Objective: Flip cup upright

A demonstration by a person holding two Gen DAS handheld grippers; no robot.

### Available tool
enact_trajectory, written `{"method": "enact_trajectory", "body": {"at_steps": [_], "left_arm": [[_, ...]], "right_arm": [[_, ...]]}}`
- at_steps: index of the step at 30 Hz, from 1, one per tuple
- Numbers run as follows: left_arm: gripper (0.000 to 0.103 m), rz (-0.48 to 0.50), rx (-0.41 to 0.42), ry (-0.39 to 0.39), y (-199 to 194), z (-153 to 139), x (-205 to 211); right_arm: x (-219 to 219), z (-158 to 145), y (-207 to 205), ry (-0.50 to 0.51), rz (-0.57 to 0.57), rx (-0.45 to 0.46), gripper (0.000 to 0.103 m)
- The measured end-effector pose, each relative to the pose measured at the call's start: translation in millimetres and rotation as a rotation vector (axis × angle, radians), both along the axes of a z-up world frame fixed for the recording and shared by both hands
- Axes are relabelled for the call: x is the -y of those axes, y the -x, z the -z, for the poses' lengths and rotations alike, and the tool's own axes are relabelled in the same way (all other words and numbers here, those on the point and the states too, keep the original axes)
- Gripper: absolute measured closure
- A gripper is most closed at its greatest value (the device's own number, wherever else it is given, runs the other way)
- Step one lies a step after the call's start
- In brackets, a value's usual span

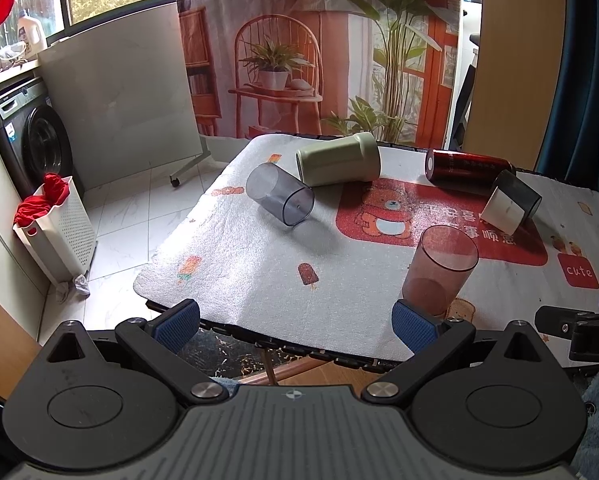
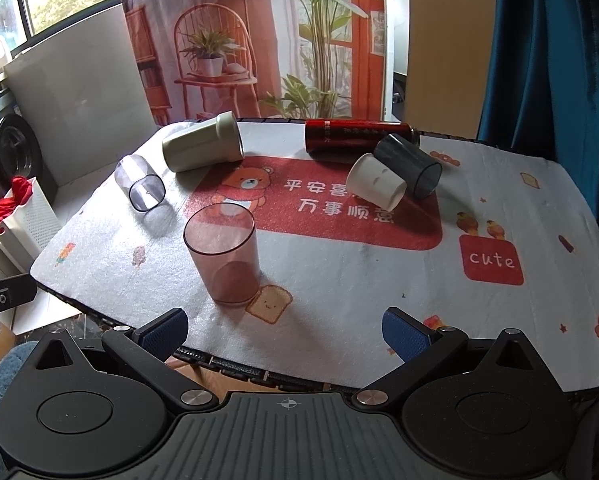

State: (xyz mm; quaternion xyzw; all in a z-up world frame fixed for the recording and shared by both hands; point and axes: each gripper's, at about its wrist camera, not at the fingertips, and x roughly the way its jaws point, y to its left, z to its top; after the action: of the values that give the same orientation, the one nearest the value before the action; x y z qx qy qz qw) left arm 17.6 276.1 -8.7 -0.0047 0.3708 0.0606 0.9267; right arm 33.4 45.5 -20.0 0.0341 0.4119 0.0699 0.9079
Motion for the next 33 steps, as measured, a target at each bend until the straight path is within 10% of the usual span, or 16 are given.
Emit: {"method": "enact_trajectory", "body": {"at_steps": [33], "left_arm": [[0.000, -0.016, 0.014, 0.007, 1.6, -1.1, 0.5]], "right_arm": [[6.0, -1.4, 0.2, 0.000, 0.029, 0.009, 0.000]]}}
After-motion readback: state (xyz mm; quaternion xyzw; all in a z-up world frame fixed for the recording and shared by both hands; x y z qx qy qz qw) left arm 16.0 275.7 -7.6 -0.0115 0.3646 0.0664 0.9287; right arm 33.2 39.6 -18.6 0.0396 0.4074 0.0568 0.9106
